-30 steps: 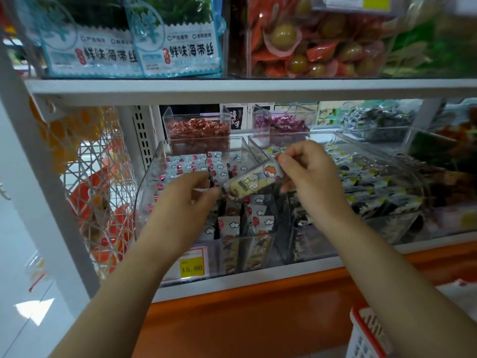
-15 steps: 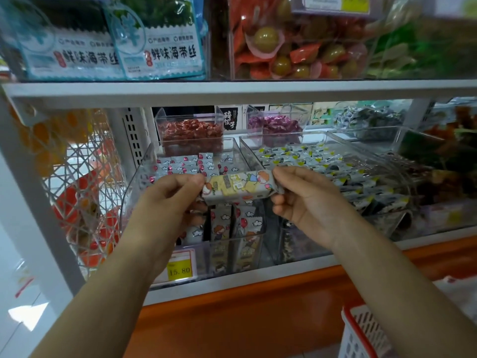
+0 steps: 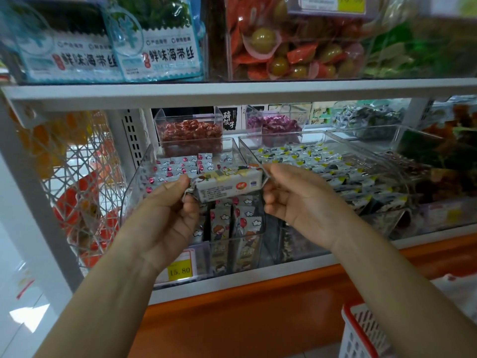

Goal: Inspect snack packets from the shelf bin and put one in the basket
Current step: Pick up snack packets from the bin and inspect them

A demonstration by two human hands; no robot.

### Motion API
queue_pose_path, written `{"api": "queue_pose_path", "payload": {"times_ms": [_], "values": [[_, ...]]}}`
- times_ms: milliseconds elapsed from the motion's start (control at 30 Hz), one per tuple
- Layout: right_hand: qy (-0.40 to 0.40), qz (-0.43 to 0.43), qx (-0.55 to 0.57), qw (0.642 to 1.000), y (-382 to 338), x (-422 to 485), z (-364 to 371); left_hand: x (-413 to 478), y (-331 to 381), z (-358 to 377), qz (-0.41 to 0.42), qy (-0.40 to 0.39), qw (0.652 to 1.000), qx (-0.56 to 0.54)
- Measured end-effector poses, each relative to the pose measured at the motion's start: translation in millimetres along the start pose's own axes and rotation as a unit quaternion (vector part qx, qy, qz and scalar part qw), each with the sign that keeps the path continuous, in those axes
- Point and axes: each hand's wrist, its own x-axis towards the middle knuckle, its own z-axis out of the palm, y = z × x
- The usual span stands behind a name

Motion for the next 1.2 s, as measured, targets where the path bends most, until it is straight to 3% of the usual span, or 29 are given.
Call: {"api": "queue_pose_path", "payload": {"times_ms": [100, 267, 433, 667, 1200], "values": [[0.013, -0.045, -0.052, 0.998, 2.0, -0.3, 1.4, -0.5, 1.1, -0.6, -0.003, 0.000, 1.000, -0.010], [0.054, -0.079, -0.045, 0.994, 3.0, -0.5, 4.4, -3.3, -3.3, 0.6, 0.039, -0.033, 0.996, 0.074], [0.088, -0.070, -0.038, 0.993, 2.3, -1.4, 4.6, -8.3, -5.0, 2.2, 0.115, -0.071, 0.971, 0.195], [0.113, -0.061, -0.033, 0.991, 1.6, -1.4, 0.8, -8.9, -7.6, 1.5, 0.155, -0.081, 0.950, 0.258], [0.026, -0.064, -0.076, 0.995, 2.8, -2.4, -2.0, -8.7, -4.4, 2.9, 0.170, -0.034, 0.965, 0.195]]}}
